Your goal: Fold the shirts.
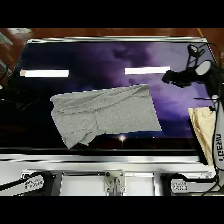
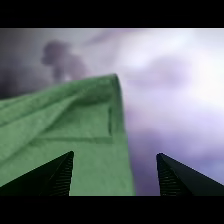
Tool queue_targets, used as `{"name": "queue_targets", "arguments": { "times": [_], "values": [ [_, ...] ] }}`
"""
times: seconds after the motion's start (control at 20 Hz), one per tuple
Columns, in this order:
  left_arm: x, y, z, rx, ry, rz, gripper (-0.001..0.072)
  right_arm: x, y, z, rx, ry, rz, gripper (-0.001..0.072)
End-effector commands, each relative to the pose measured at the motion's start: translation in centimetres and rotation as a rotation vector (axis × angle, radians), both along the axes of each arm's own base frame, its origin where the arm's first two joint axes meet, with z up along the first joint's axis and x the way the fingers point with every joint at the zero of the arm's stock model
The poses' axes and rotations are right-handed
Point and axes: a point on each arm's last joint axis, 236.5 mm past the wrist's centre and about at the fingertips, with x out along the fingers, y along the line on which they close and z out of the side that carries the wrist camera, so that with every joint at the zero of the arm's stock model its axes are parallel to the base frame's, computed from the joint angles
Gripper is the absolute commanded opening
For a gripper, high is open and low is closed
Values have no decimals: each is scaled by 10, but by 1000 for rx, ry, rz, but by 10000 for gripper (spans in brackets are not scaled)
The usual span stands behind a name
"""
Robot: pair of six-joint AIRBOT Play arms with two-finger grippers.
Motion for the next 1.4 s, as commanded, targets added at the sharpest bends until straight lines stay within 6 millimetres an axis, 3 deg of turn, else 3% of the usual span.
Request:
{"name": "queue_targets", "arguments": {
  "times": [0.0,0.1,0.25,0.45,0.8,0.85,0.95,1.1,1.2,1.35],
  "values": [
    [-91,13,-16,-118,260,-73,553,-101,-70,-12,-86,338,-24,628],
    [-135,-4,-43,-238,335,-60,553,-141,-78,-31,50,466,-71,628],
    [-157,-54,-81,-454,298,-6,523,-160,-53,-56,294,515,-117,629],
    [-138,-77,-108,-519,200,115,523,-165,-35,-79,350,526,-118,629],
    [-114,-84,-127,-421,137,100,496,-158,-42,-84,324,489,-135,628],
    [-111,-85,-130,-416,133,105,455,-158,-42,-84,323,489,-135,629],
    [-101,-83,-131,-413,104,138,241,-158,-42,-84,323,490,-135,629],
    [-91,-83,-121,-422,71,122,46,-173,-55,-93,233,548,-126,629],
    [-87,-88,-109,-436,52,53,35,-189,-52,-106,188,609,-98,629],
    [-84,-95,-90,-454,23,-29,35,-191,-13,-125,294,600,-56,630]
  ]
}}
